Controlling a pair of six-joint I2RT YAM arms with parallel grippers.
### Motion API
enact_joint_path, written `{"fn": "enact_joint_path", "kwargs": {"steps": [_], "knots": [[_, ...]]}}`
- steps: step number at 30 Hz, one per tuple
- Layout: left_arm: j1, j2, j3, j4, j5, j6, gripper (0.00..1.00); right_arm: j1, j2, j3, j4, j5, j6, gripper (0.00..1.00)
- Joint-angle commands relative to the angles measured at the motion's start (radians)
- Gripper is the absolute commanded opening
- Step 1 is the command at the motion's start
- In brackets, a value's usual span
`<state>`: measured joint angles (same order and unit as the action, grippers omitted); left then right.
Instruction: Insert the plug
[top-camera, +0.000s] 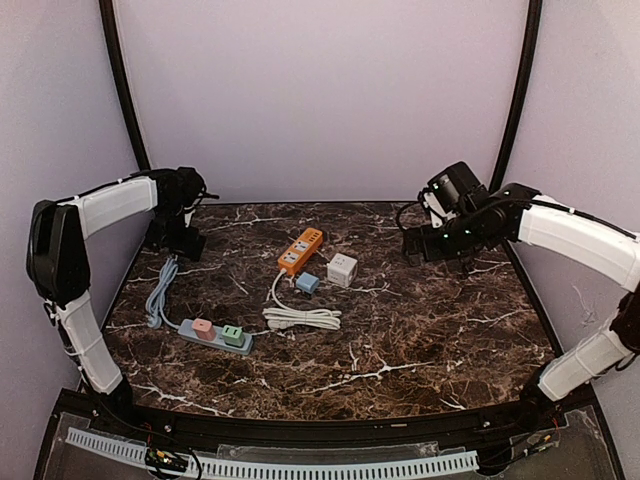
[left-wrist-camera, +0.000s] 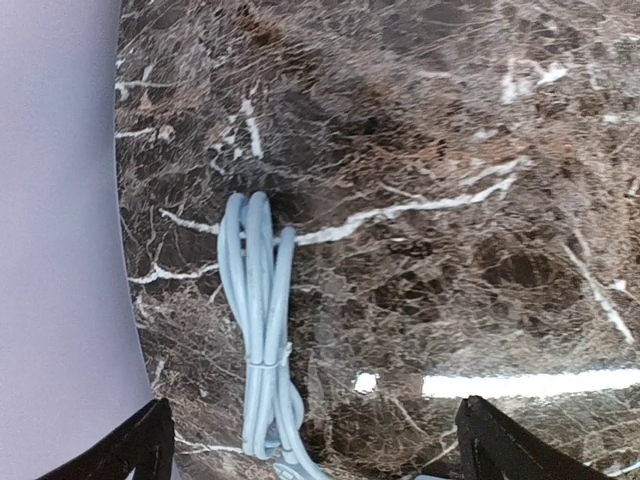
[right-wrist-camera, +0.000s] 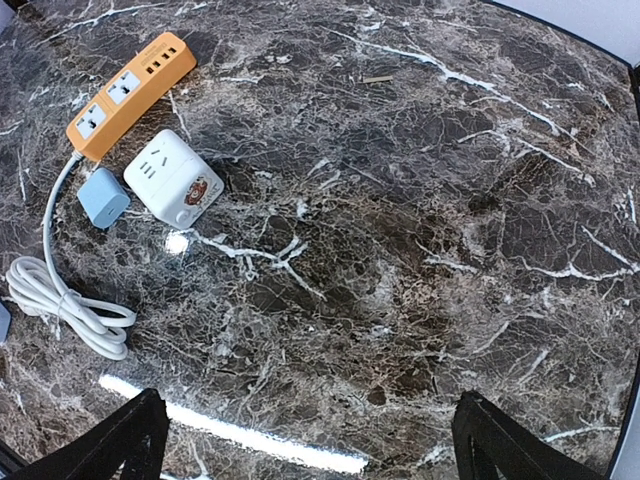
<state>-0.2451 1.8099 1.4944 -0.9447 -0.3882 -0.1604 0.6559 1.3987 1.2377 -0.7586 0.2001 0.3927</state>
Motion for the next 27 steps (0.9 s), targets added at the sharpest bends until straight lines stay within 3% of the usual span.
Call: {"fn": "enact_joint_path", "kwargs": {"steps": [1,18,27], "knots": [[-0.053,-0.037,0.063,-0.052,0.100,0.004,0.99,-0.011,0.018,0.046,0.008,0.006,-0.011,0.99],[-0.228,0.183,0.253,0.125,0.430,-0.059,0.99,-0.009,-0.024,0.020,-0.017,-0.012,0.028,0.99],[-0.274,0.364,0.393,0.217,0.483,-0.036,0.99,-0.010,-0.058,0.017,-0.064,-0.009,0.047,0.99]]}}
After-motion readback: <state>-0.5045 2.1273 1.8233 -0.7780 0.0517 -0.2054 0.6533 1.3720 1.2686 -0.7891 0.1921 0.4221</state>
